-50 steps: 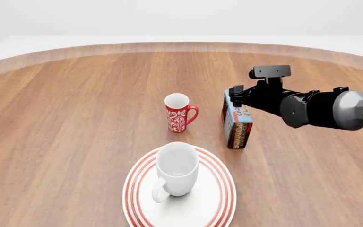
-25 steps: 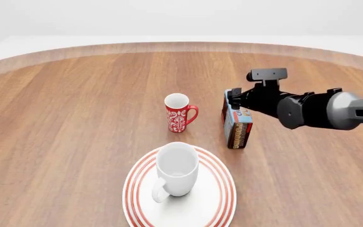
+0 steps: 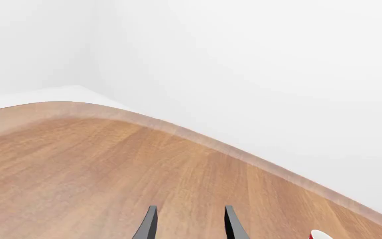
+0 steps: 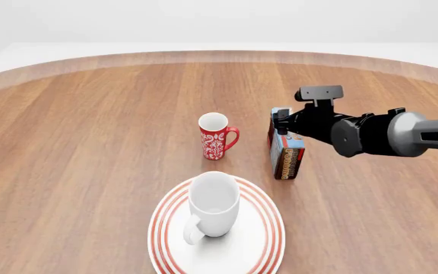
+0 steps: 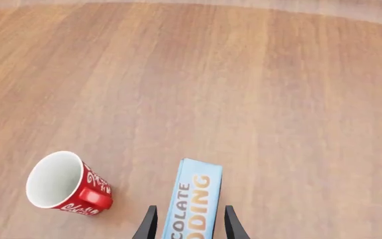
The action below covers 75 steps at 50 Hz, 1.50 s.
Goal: Pick up the white mug and put it on the plate, and put the chocolate pudding to the right of the plate.
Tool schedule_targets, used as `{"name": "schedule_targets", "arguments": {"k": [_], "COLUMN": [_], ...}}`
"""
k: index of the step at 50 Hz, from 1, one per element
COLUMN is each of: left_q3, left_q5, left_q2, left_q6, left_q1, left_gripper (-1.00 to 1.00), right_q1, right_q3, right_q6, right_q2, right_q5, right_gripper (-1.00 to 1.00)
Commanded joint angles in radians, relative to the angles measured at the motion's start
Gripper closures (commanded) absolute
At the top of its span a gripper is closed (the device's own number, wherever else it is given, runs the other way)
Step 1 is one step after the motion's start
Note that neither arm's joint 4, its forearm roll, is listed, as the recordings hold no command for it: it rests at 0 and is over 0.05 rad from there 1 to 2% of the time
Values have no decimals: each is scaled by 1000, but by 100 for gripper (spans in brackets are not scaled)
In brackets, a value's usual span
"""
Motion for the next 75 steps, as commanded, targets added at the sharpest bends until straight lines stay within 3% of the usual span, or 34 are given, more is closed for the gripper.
{"name": "schedule_targets", "arguments": {"k": [1, 75], "left_q3": [0, 0], "left_q5": [0, 0], "left_q2": [0, 0], "left_q6": [0, 0], "left_q1": [0, 0], "left_gripper": [-100, -100], "right_q1": [1, 5], "right_q3": [-9, -64], "right_q6": [-2, 19], "right_q2": [19, 59], "right_q5": [-4, 67], "right_gripper": [-100, -100]}}
